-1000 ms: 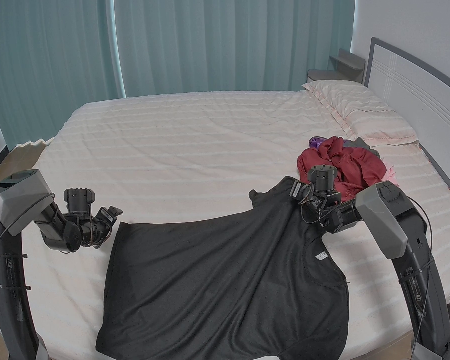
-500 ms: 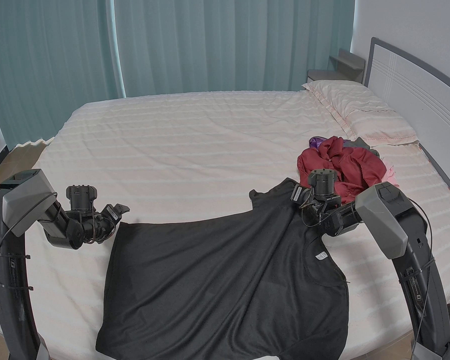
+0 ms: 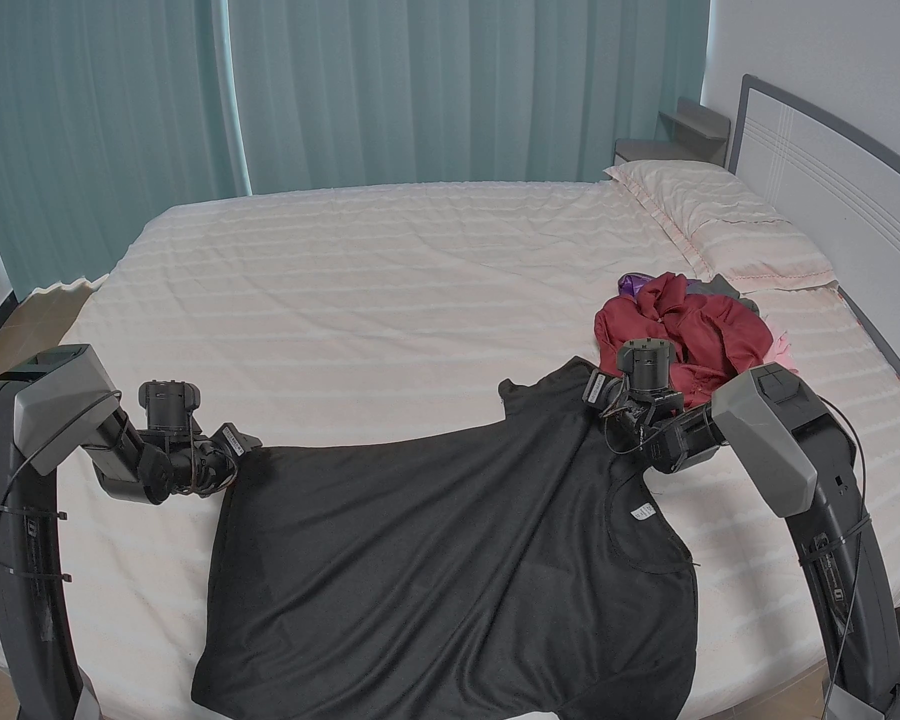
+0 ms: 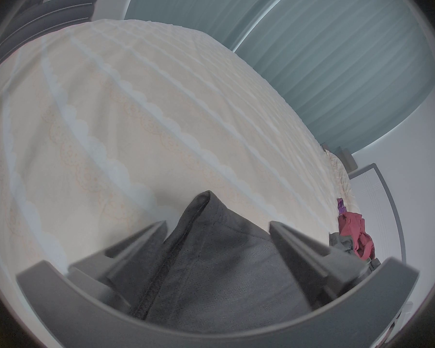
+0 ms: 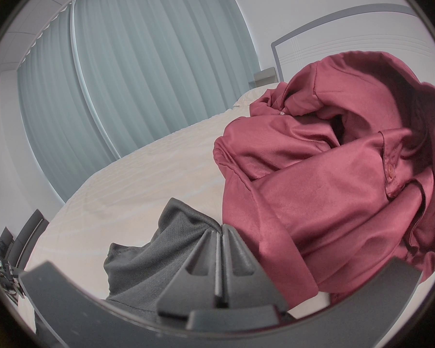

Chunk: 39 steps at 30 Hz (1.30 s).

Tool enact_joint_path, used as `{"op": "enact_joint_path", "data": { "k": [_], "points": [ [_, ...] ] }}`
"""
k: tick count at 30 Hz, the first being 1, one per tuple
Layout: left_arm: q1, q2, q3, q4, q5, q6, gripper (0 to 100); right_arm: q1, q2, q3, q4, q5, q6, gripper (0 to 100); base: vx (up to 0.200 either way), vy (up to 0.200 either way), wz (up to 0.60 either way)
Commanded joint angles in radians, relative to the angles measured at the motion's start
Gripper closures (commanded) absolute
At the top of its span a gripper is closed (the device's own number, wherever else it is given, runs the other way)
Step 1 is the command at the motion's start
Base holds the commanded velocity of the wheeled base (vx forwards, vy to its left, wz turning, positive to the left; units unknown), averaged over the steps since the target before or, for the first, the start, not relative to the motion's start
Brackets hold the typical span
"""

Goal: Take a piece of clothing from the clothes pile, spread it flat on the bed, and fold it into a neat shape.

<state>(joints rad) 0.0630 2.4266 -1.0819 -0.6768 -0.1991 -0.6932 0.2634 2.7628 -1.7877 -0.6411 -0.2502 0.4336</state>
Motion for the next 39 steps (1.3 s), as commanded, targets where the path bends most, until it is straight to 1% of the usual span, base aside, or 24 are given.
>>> {"op": "enact_joint_path", "data": {
  "k": [1, 8, 16, 24, 34, 35, 39],
  "points": [
    [0.000, 0.005, -0.012, 0.000, 0.001, 0.000, 100, -0.001, -0.002, 0.004, 0.000, 0.000, -0.001, 100, 0.000, 0.000, 0.00],
    [0.001, 0.003, -0.027, -0.001, 0.010, 0.001, 100, -0.001, -0.002, -0.001, 0.001, 0.000, -0.001, 100, 0.000, 0.000, 0.00],
    [0.017, 0.000, -0.066, -0.001, 0.060, 0.000, 100, -0.001, -0.011, -0.006, -0.002, 0.000, -0.001, 100, 0.000, 0.000, 0.00],
    [0.038, -0.012, -0.072, -0.001, 0.061, 0.000, 100, -0.003, -0.009, -0.004, -0.019, -0.001, -0.001, 100, 0.000, 0.000, 0.00],
    [0.032, -0.029, -0.055, 0.002, 0.047, -0.003, 100, 0.005, -0.008, 0.002, -0.019, -0.001, -0.001, 100, 0.000, 0.000, 0.00],
    [0.032, -0.027, -0.056, 0.002, 0.047, -0.003, 0, 0.005, -0.008, 0.002, -0.019, -0.001, -0.001, 100, 0.000, 0.000, 0.00],
    [0.035, -0.023, -0.073, 0.000, 0.049, -0.005, 0, 0.007, -0.006, 0.002, -0.019, -0.001, -0.001, 100, 0.000, 0.000, 0.00]
  ]
}}
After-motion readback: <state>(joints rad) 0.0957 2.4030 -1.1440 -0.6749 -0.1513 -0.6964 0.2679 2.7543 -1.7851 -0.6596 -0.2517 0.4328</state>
